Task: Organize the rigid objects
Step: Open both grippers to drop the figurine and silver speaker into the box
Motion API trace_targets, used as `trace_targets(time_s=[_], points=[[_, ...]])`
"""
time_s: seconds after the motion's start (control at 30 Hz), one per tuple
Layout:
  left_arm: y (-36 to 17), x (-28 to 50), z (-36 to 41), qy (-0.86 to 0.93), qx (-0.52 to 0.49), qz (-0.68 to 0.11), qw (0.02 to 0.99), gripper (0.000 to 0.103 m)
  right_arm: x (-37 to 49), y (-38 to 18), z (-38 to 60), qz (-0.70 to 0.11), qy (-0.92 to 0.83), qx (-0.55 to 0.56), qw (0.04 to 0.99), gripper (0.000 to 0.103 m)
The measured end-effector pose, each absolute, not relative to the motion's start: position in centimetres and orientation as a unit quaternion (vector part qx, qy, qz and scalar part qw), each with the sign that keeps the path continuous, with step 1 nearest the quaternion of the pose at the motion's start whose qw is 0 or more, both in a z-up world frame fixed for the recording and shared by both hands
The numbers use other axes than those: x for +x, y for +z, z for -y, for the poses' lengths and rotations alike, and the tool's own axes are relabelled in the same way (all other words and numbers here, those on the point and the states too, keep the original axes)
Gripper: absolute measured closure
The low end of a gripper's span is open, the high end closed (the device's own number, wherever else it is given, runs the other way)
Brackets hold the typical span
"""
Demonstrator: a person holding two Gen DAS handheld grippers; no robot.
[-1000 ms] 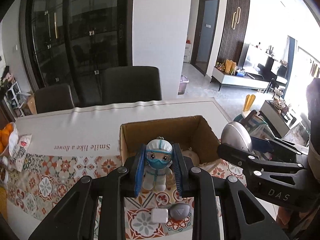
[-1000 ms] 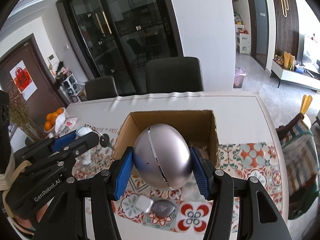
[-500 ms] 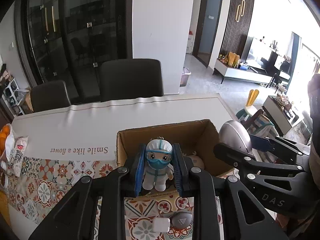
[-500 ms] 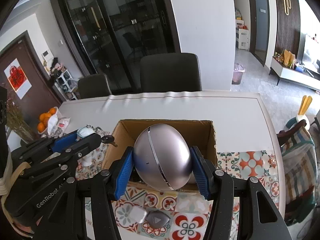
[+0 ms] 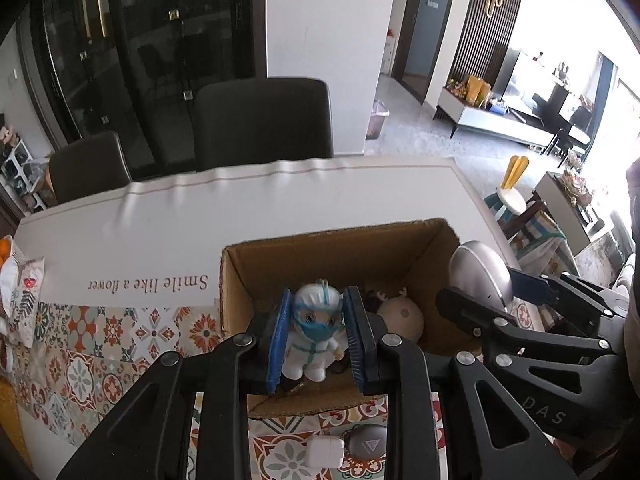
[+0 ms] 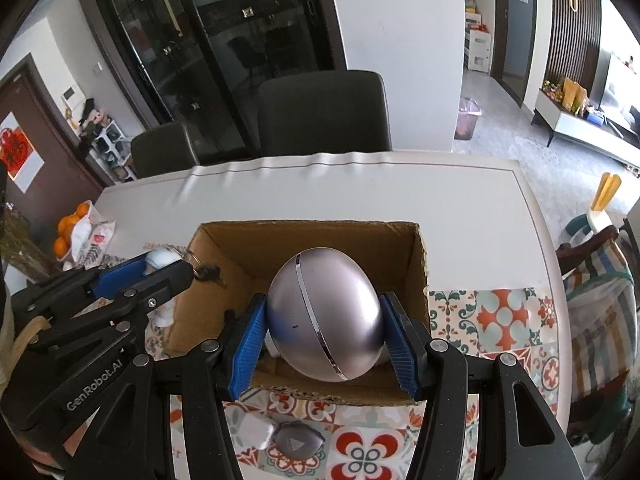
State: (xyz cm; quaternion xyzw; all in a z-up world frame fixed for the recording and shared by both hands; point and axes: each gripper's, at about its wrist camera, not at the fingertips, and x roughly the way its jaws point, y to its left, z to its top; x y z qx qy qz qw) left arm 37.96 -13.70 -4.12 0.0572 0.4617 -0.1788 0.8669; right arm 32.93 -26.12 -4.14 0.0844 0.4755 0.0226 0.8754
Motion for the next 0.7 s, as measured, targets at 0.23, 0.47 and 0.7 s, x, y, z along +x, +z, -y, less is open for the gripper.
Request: trace_targets(time_s=[0.23,0.47,0.7], points=[[-4.8,38.0,12.7,-0.153,0.055,-0.470,0.867,0.061,33.3,-5.0,26.3,-0.483,0.018,0.086,0.871,0.047],[-4.3,37.0,11.1,-0.118,0.063,-0.457,0.879,0.041,33.4,-5.0,25.9,-0.480,0.009,0.083,0.873,0.031],[-3.3,35.0,10.0,-0.112,0.063,-0.443,0.887,0.033,31.5,-3.6,25.3,-0.460,0.010,0.067,0.885,0.031]])
